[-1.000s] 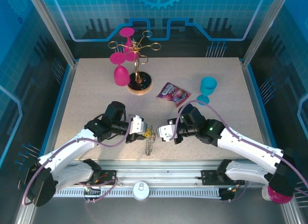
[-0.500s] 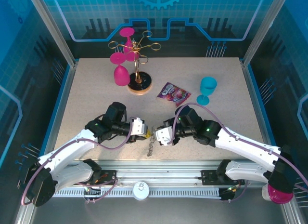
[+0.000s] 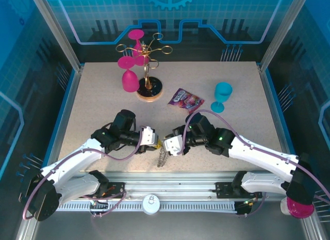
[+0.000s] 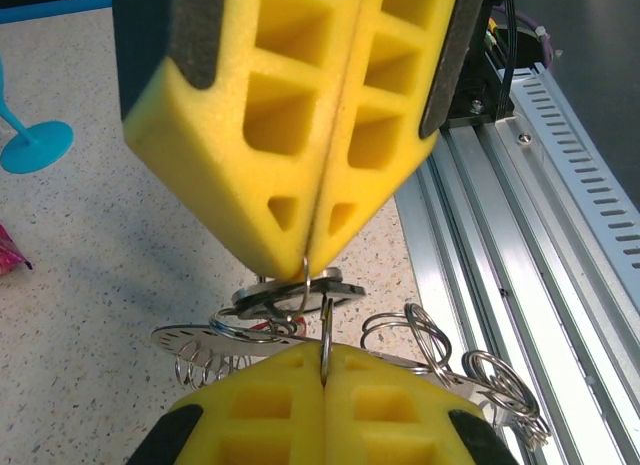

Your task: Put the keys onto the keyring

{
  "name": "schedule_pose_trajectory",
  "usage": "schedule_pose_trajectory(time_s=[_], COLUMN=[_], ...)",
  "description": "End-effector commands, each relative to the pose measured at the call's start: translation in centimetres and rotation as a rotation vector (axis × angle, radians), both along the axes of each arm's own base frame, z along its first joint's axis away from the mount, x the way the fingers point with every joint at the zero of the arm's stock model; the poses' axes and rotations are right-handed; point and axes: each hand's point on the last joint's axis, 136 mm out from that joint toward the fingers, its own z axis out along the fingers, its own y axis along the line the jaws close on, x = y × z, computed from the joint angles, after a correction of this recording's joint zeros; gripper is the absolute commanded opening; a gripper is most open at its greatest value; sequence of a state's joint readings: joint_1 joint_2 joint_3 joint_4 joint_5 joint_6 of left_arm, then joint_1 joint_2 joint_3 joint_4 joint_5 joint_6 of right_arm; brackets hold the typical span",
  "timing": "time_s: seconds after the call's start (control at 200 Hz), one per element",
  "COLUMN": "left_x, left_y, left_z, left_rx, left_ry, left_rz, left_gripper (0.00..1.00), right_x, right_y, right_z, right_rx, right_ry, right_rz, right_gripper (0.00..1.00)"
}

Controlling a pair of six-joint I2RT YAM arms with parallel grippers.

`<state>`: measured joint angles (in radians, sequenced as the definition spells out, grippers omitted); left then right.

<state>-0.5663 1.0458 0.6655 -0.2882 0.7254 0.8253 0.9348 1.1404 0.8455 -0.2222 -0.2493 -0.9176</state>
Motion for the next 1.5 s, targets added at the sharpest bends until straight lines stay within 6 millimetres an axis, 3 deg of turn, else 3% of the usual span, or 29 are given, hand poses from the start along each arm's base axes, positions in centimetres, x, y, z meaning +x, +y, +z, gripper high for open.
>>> schedule_pose_trajectory(time_s=[0.0, 0.455, 0.64, 0.66, 0.695, 0.906, 1.096, 1.356, 1.376, 1.496], left_x=[-0.3, 0.0, 0.3, 0.3, 0.4, 0.6, 0.3, -0.1, -0.1, -0.3], left_y=[-0.3, -0.2, -0.2, -0.2, -0.2, -0.2, -0.3, -0.3, -0.2, -0.3], left_z=[1.4, 1.2, 1.2, 1.1, 1.1, 1.3, 1.5, 1.5, 1.5, 1.7], left_rx=[-0.027, -0.011, -0.004, -0.003, 0.0, 0.0, -0.012, -0.016, -0.016, -0.025], left_ry=[-0.053, -0.062, -0.063, -0.064, -0.062, -0.064, -0.062, -0.058, -0.056, -0.062], left_rz=[-0.04, -0.023, -0.014, -0.012, -0.01, 0.005, -0.01, -0.027, -0.027, -0.036], left_gripper=[0.0, 0.0, 0.0, 0.0, 0.0, 0.0, 0.0, 0.0, 0.0, 0.0], right_x=[-0.2, -1.1, -1.4, -1.2, -1.3, -1.4, -0.3, 1.2, 1.1, 1.1], right_y=[0.9, 0.6, 0.6, 0.9, 0.9, 0.9, 0.9, 0.6, 0.3, -0.3], right_z=[1.3, -0.3, -0.4, 0.8, 0.8, 0.1, -0.1, 2.2, 1.2, 0.4], right_rx=[0.032, -0.033, -0.036, -0.015, -0.016, -0.053, -0.066, 0.018, 0.002, -0.027], right_ry=[-0.019, -0.006, -0.001, -0.017, -0.017, -0.028, -0.069, -0.117, -0.102, -0.094], right_rz=[0.019, 0.064, 0.075, 0.076, 0.08, 0.089, 0.038, -0.046, -0.051, -0.059], right_gripper=[0.0, 0.0, 0.0, 0.0, 0.0, 0.0, 0.0, 0.0, 0.0, 0.0])
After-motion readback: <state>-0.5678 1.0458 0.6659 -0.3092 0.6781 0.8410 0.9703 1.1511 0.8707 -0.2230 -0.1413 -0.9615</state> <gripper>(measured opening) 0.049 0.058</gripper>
